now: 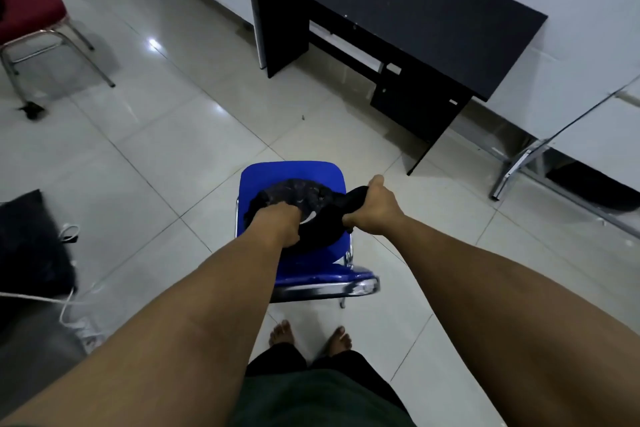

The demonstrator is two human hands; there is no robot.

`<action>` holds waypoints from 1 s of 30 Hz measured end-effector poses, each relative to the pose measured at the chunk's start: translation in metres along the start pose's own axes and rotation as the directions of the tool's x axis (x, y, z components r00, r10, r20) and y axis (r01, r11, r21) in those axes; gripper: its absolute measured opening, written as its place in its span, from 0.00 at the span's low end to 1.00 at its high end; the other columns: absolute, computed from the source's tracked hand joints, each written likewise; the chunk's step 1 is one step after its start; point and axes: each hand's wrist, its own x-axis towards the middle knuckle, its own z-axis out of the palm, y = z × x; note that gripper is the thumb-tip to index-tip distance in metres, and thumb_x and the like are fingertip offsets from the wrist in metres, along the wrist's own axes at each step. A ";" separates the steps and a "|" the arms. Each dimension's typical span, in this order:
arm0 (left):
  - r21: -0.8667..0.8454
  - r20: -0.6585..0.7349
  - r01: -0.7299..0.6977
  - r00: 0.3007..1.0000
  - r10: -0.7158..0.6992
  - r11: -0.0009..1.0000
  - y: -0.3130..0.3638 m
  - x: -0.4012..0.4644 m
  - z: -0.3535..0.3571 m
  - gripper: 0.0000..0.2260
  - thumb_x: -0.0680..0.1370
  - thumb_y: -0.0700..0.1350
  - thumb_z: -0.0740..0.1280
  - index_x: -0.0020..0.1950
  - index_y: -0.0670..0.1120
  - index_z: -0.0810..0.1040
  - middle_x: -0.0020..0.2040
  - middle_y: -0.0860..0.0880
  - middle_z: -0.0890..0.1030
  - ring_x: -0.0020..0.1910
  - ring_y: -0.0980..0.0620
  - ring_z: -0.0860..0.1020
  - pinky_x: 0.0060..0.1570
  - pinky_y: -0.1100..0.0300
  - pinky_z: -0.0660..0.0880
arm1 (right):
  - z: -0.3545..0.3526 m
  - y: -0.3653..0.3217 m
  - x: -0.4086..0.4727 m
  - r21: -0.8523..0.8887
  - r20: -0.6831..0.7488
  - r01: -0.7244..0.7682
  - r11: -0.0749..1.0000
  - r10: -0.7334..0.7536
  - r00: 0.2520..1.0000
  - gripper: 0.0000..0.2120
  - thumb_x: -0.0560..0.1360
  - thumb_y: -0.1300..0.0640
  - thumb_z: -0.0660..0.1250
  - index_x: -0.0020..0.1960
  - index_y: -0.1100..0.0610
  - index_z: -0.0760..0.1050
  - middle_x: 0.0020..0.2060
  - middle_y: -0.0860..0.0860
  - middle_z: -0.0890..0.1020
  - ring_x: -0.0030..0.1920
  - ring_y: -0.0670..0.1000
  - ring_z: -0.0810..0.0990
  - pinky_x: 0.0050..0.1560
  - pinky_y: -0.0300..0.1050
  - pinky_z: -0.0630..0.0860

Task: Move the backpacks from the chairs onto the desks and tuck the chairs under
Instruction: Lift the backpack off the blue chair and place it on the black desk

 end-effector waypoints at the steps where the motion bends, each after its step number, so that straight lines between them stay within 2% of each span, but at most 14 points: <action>1: -0.025 0.011 0.005 1.000 -0.005 1.000 0.002 0.002 -0.002 0.16 0.77 0.47 0.66 0.65 0.45 0.77 0.61 0.44 0.78 0.57 0.43 0.77 0.60 0.50 0.75 | 0.000 0.002 0.000 -0.023 -0.019 0.000 1.000 0.000 1.000 0.38 0.63 0.56 0.81 0.63 0.58 0.62 0.57 0.57 0.74 0.54 0.56 0.76 0.45 0.46 0.76; 5: -0.118 -0.052 0.031 0.998 -0.037 0.993 0.013 0.006 -0.026 0.17 0.76 0.46 0.65 0.65 0.45 0.76 0.62 0.43 0.77 0.58 0.42 0.77 0.60 0.50 0.75 | -0.006 0.008 -0.002 -0.104 -0.087 -0.007 0.995 -0.002 0.996 0.42 0.68 0.46 0.79 0.73 0.58 0.62 0.68 0.57 0.69 0.65 0.59 0.73 0.63 0.53 0.75; 7: -0.151 -0.149 0.036 0.987 -0.059 0.988 0.020 0.006 -0.038 0.15 0.77 0.47 0.65 0.63 0.46 0.76 0.58 0.44 0.78 0.55 0.43 0.77 0.55 0.51 0.75 | -0.012 0.008 -0.005 -0.136 -0.072 0.006 0.991 -0.016 0.997 0.46 0.68 0.43 0.77 0.77 0.55 0.58 0.72 0.57 0.66 0.69 0.60 0.70 0.66 0.54 0.72; 9: -0.188 -0.272 0.018 0.960 -0.070 0.982 0.032 0.004 -0.049 0.11 0.77 0.47 0.64 0.58 0.46 0.76 0.53 0.46 0.79 0.50 0.44 0.77 0.47 0.53 0.74 | -0.017 0.005 -0.010 -0.145 -0.050 -0.008 0.989 0.001 0.999 0.47 0.68 0.42 0.77 0.78 0.55 0.58 0.72 0.57 0.65 0.69 0.60 0.70 0.65 0.54 0.73; 12: -0.274 -0.402 -0.008 0.910 -0.107 0.962 0.054 0.002 -0.070 0.07 0.76 0.44 0.64 0.53 0.45 0.74 0.47 0.46 0.78 0.43 0.45 0.75 0.41 0.53 0.72 | -0.022 -0.003 -0.013 -0.133 0.015 -0.017 0.991 0.019 1.000 0.38 0.67 0.44 0.78 0.70 0.56 0.66 0.62 0.56 0.75 0.57 0.56 0.77 0.52 0.48 0.77; 14: -0.342 -0.445 -0.013 0.883 -0.150 0.940 0.065 0.000 -0.089 0.05 0.76 0.43 0.64 0.50 0.45 0.73 0.46 0.46 0.77 0.42 0.45 0.74 0.41 0.53 0.72 | -0.024 -0.008 -0.016 -0.114 0.040 0.010 0.993 -0.006 0.999 0.32 0.67 0.44 0.77 0.65 0.54 0.70 0.56 0.53 0.78 0.51 0.53 0.78 0.48 0.45 0.76; 18: -0.447 -0.496 -0.037 0.842 -0.213 0.894 0.081 0.001 -0.117 0.04 0.76 0.42 0.64 0.49 0.44 0.73 0.43 0.46 0.74 0.41 0.44 0.73 0.40 0.54 0.70 | -0.022 -0.023 -0.019 0.001 0.051 0.096 0.995 -0.096 0.994 0.24 0.69 0.45 0.75 0.61 0.51 0.74 0.50 0.49 0.81 0.51 0.52 0.79 0.49 0.45 0.75; 21: -0.504 -0.525 -0.094 0.823 -0.218 0.859 0.108 0.001 -0.130 0.03 0.76 0.41 0.64 0.47 0.43 0.73 0.43 0.45 0.76 0.40 0.45 0.73 0.39 0.54 0.70 | -0.028 -0.038 -0.016 -0.030 0.060 0.178 0.984 -0.175 0.983 0.17 0.75 0.48 0.68 0.63 0.51 0.76 0.54 0.51 0.82 0.55 0.54 0.80 0.57 0.48 0.77; 23: -0.564 -0.540 -0.141 0.809 -0.234 0.814 0.132 -0.002 -0.141 0.03 0.75 0.40 0.65 0.47 0.41 0.75 0.45 0.44 0.78 0.41 0.44 0.75 0.39 0.54 0.72 | -0.034 -0.039 -0.012 0.024 -0.005 0.141 0.990 -0.141 0.990 0.18 0.77 0.52 0.66 0.66 0.56 0.74 0.61 0.54 0.79 0.61 0.56 0.78 0.63 0.49 0.75; 26: -0.669 -0.544 -0.200 0.788 -0.289 0.716 0.173 -0.007 -0.165 0.10 0.75 0.41 0.66 0.55 0.40 0.78 0.51 0.42 0.81 0.49 0.42 0.79 0.41 0.55 0.74 | -0.055 -0.027 -0.007 0.251 -0.262 0.096 0.963 -0.028 0.965 0.25 0.76 0.49 0.65 0.70 0.57 0.68 0.66 0.56 0.76 0.62 0.57 0.77 0.63 0.52 0.76; 27: -0.691 -0.545 -0.218 0.784 -0.298 0.689 0.186 -0.007 -0.174 0.11 0.75 0.41 0.66 0.56 0.40 0.78 0.53 0.42 0.81 0.51 0.42 0.80 0.41 0.55 0.73 | -0.064 -0.023 -0.006 0.272 -0.331 0.080 0.959 0.015 0.944 0.26 0.78 0.48 0.63 0.72 0.58 0.65 0.66 0.56 0.75 0.62 0.57 0.77 0.62 0.51 0.75; 30: -0.721 -0.573 -0.285 0.758 -0.311 0.632 0.229 -0.009 -0.197 0.11 0.76 0.42 0.66 0.57 0.41 0.77 0.53 0.43 0.81 0.50 0.45 0.80 0.38 0.57 0.70 | -0.103 -0.010 -0.001 0.239 -0.468 0.004 0.971 0.112 0.876 0.26 0.80 0.48 0.63 0.72 0.60 0.61 0.65 0.60 0.71 0.59 0.59 0.78 0.50 0.48 0.73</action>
